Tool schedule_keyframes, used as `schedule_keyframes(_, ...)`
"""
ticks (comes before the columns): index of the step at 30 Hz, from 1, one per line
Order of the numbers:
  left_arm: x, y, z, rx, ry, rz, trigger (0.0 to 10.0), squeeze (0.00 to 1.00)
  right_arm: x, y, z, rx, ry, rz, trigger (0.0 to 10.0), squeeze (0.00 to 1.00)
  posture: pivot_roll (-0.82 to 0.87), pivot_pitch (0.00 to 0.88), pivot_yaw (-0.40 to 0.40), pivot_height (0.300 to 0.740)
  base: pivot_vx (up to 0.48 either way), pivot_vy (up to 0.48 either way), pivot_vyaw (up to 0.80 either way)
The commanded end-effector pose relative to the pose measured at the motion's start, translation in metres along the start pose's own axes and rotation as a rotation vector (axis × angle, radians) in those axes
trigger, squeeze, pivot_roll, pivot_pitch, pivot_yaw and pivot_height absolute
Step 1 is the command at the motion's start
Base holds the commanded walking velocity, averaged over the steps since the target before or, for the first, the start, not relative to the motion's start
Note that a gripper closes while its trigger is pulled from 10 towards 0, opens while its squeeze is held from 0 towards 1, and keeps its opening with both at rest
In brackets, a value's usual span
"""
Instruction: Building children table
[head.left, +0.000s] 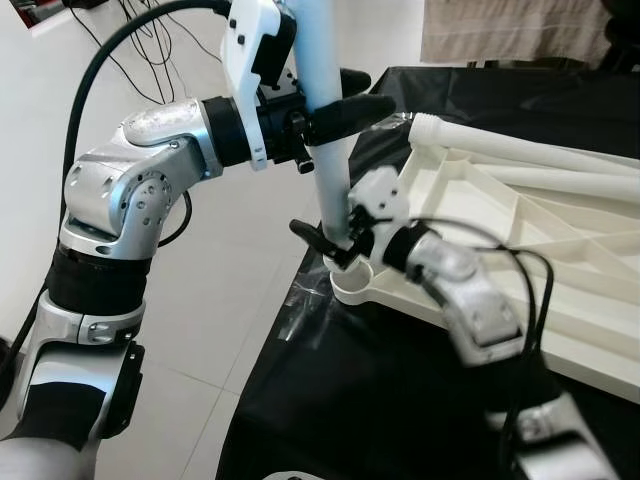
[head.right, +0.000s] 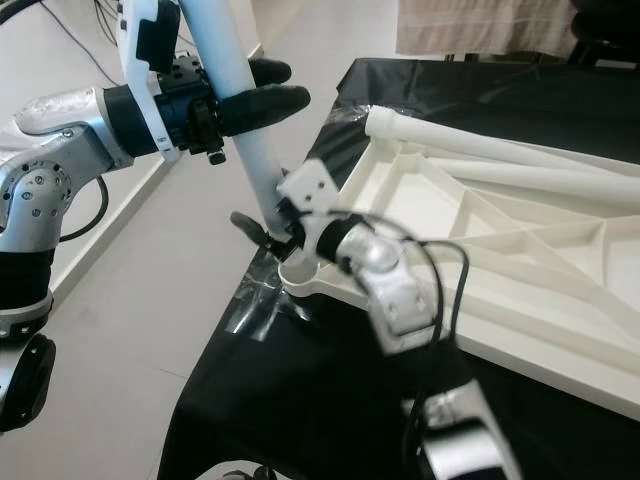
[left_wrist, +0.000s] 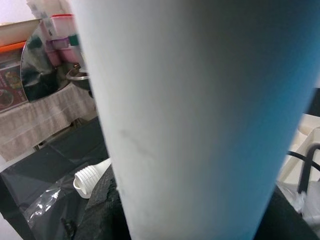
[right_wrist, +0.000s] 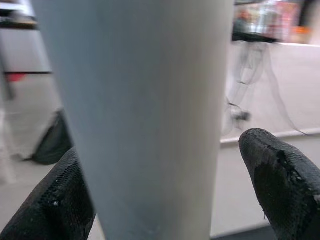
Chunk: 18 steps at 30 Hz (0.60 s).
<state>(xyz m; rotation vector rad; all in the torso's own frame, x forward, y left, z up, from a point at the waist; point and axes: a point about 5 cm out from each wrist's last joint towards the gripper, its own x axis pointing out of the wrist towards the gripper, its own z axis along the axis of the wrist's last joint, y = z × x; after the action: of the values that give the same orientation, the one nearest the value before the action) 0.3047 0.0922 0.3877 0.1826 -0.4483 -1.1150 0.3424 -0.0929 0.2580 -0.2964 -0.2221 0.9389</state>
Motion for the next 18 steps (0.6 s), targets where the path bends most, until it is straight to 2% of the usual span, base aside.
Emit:
schedule_keyframes(1, 0.001, 0.0, 0.002, 0.005, -0.006, 0.006, 0.0, 0.0, 0.004, 0.009, -0.009, 0.048, 0.017, 0.173, 10.0, 0.0, 0.0, 0.201, 0.102, 0.74, 0.0, 0.0, 0.0)
schedule_keyframes(4, 0.001, 0.0, 0.005, -0.01, -0.037, 0.013, 0.0, 0.0, 0.005, 0.009, -0.01, 0.072, 0.004, 0.231, 10.0, 0.0, 0.0, 0.204, 0.095, 0.74, 0.0, 0.0, 0.0)
schedule_keyframes(8, 0.001, 0.0, 0.006, -0.015, -0.048, 0.012, 0.0, 0.0, 0.006, 0.008, -0.01, 0.088, -0.006, 0.237, 10.0, 0.0, 0.0, 0.204, 0.095, 0.74, 0.0, 0.0, 0.0)
schedule_keyframes(9, 0.001, 0.001, 0.008, -0.031, -0.066, 0.001, 0.0, 0.0, 0.006, 0.009, -0.009, 0.109, -0.018, 0.243, 9.3, 0.0, 0.0, 0.204, 0.094, 0.74, 0.0, 0.0, 0.0)
schedule_keyframes(10, 0.001, -0.002, 0.013, -0.063, -0.102, -0.048, 0.0, 0.0, 0.006, 0.01, -0.009, 0.127, -0.028, 0.255, 10.0, 0.0, 0.0, 0.2, 0.091, 0.74, 0.0, 0.0, 0.0)
schedule_keyframes(11, 0.001, -0.004, 0.018, -0.083, -0.133, -0.092, 0.0, 0.0, 0.006, 0.011, -0.009, 0.134, -0.033, 0.263, 10.0, 0.0, -0.01, 0.2, 0.09, 0.74, 0.0, 0.0, 0.0)
schedule_keyframes(12, 0.001, -0.004, 0.018, -0.083, -0.133, -0.092, 0.0, 0.0, 0.006, 0.011, -0.009, 0.134, -0.033, 0.263, 10.0, 0.0, -0.01, 0.2, 0.09, 0.74, 0.0, 0.0, 0.0)
schedule_keyframes(14, -0.003, -0.015, 0.031, -0.134, -0.213, -0.296, 0.0, 0.0, 0.006, 0.016, -0.012, 0.155, -0.039, 0.304, 10.0, 0.0, -0.01, 0.195, 0.087, 0.74, 0.0, 0.0, 0.0)
schedule_keyframes(16, -0.007, -0.024, 0.036, -0.174, -0.25, -0.451, 0.0, 0.0, 0.006, 0.021, -0.013, 0.171, -0.044, 0.341, 10.0, 0.0, -0.02, 0.19, 0.079, 0.74, 0.0, 0.0, 0.0)
schedule_keyframes(18, -0.008, -0.025, 0.036, -0.186, -0.254, -0.487, 0.0, 0.0, 0.006, 0.022, -0.013, 0.175, -0.047, 0.352, 10.0, 0.0, -0.02, 0.189, 0.078, 0.74, 0.0, 0.0, 0.0)
